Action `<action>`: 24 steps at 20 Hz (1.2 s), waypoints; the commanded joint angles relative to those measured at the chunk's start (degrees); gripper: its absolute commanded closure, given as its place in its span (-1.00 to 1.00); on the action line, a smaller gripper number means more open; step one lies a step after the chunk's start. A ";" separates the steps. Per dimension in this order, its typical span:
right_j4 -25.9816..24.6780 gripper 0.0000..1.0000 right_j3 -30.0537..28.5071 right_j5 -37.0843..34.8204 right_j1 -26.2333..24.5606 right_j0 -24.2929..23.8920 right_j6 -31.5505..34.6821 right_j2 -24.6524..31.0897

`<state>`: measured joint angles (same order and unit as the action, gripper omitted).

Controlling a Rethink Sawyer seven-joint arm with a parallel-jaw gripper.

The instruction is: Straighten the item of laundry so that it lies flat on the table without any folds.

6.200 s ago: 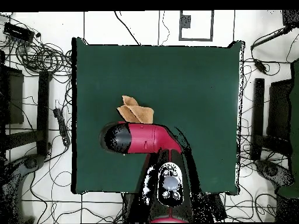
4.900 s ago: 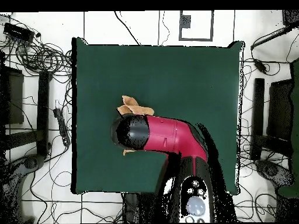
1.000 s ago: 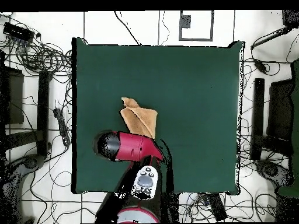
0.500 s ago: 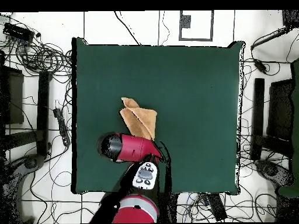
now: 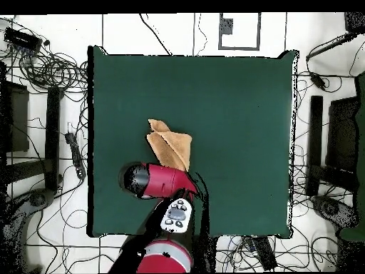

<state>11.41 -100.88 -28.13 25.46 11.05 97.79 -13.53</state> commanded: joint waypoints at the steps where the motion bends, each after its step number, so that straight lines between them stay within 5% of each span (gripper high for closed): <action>1: 1.97 -1.00 7.49 -10.79 4.16 1.03 13.17 -0.36; 9: 1.03 -1.00 13.05 -16.56 5.78 1.25 13.58 -2.12; 19: 3.14 -1.00 7.04 -6.97 3.32 2.16 17.89 -0.55; 24: 3.84 -1.00 4.77 -7.96 2.78 2.76 18.40 -0.22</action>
<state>11.67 -91.16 -37.82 32.56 11.78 97.80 -17.04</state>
